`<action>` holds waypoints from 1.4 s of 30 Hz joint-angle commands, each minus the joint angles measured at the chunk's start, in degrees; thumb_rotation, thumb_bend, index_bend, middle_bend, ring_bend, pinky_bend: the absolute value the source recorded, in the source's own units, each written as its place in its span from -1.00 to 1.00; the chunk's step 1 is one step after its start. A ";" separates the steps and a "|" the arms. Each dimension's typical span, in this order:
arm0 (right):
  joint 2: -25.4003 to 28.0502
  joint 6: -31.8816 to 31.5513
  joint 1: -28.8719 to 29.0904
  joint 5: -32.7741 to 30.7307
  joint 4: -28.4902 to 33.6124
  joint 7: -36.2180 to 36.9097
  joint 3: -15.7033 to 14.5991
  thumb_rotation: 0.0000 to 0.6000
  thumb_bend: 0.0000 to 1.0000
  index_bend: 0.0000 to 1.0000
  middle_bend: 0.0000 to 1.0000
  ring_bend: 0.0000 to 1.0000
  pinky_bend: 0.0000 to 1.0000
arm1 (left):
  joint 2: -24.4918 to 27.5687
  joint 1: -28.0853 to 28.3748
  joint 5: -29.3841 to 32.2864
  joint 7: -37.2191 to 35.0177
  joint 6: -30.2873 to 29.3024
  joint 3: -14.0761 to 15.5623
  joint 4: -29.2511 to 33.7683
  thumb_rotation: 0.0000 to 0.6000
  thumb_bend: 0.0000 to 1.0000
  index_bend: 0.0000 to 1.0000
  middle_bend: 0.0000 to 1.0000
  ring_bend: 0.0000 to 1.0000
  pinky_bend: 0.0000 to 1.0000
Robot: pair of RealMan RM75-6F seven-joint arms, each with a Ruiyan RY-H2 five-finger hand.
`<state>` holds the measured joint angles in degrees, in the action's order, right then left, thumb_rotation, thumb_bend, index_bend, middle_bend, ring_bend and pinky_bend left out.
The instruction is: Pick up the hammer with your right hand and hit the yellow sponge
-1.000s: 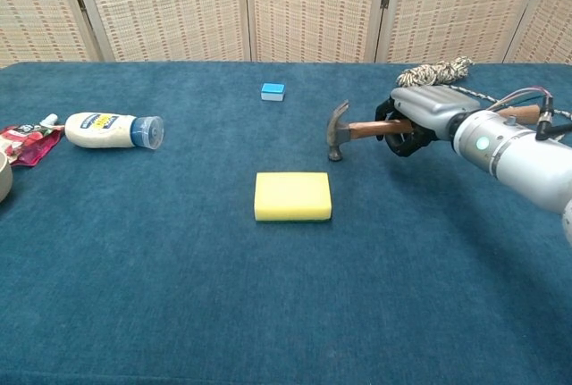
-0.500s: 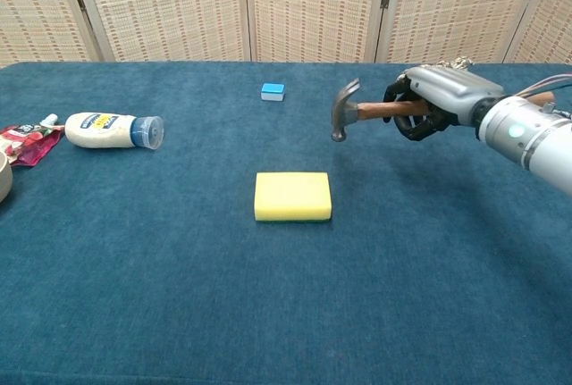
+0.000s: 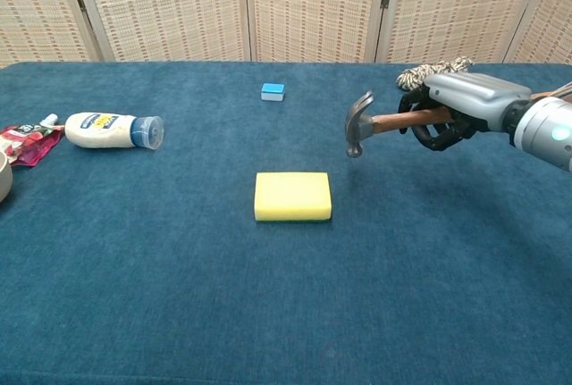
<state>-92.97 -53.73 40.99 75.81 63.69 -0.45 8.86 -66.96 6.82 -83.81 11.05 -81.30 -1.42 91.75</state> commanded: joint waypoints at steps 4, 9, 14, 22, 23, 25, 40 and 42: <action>2.31 0.07 -0.37 1.62 4.04 0.21 -1.05 1.00 0.98 0.71 0.53 0.43 0.41 | 0.15 -0.02 0.08 0.38 0.02 0.08 0.28 1.00 -0.79 -0.54 -0.64 -0.78 -0.51; 3.12 -0.82 -0.52 2.88 6.49 1.48 -1.15 1.00 0.99 0.74 0.56 0.48 0.47 | 0.28 -0.03 -0.02 0.60 -0.13 0.10 0.54 1.00 -0.79 -0.54 -0.64 -0.78 -0.51; 3.19 -2.51 -0.75 4.85 8.12 4.43 -1.27 1.00 1.00 0.79 0.61 0.54 0.54 | 0.44 -0.03 -0.13 0.86 -0.25 0.14 0.83 1.00 -0.79 -0.54 -0.64 -0.78 -0.51; 2.64 -2.27 -0.50 5.85 9.24 6.49 -1.71 1.00 1.00 0.79 0.61 0.57 0.58 | 0.58 -0.03 -0.25 1.50 -0.47 0.14 1.39 1.00 -0.79 -0.54 -0.64 -0.78 -0.51; 2.62 -2.23 -0.45 5.95 9.40 6.51 -1.75 1.00 1.00 0.79 0.62 0.58 0.59 | 0.61 -0.01 -0.29 1.59 -0.47 0.15 1.45 1.00 -0.79 -0.54 -0.64 -0.78 -0.51; 2.58 -2.23 -0.36 6.14 9.68 6.46 -1.80 1.00 1.00 0.79 0.62 0.59 0.60 | 0.69 -0.01 -0.28 1.67 -0.55 0.11 1.55 1.00 -0.79 -0.54 -0.64 -0.78 -0.51; 0.36 0.99 0.87 5.44 8.67 3.47 -2.84 1.00 1.00 0.81 0.64 0.62 0.63 | 0.60 -0.13 0.10 1.72 -0.22 0.36 1.49 1.00 -0.79 -0.54 -0.64 -0.78 -0.51; 0.02 1.24 1.02 5.28 8.67 3.12 -2.80 1.00 1.00 0.81 0.64 0.62 0.63 | 0.58 -0.17 0.16 1.67 -0.25 0.36 1.43 1.00 -0.79 -0.54 -0.64 -0.78 -0.51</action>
<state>-92.82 -52.59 41.89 81.20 72.43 2.80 6.10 -66.38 6.64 -83.66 12.71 -81.55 -1.06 93.19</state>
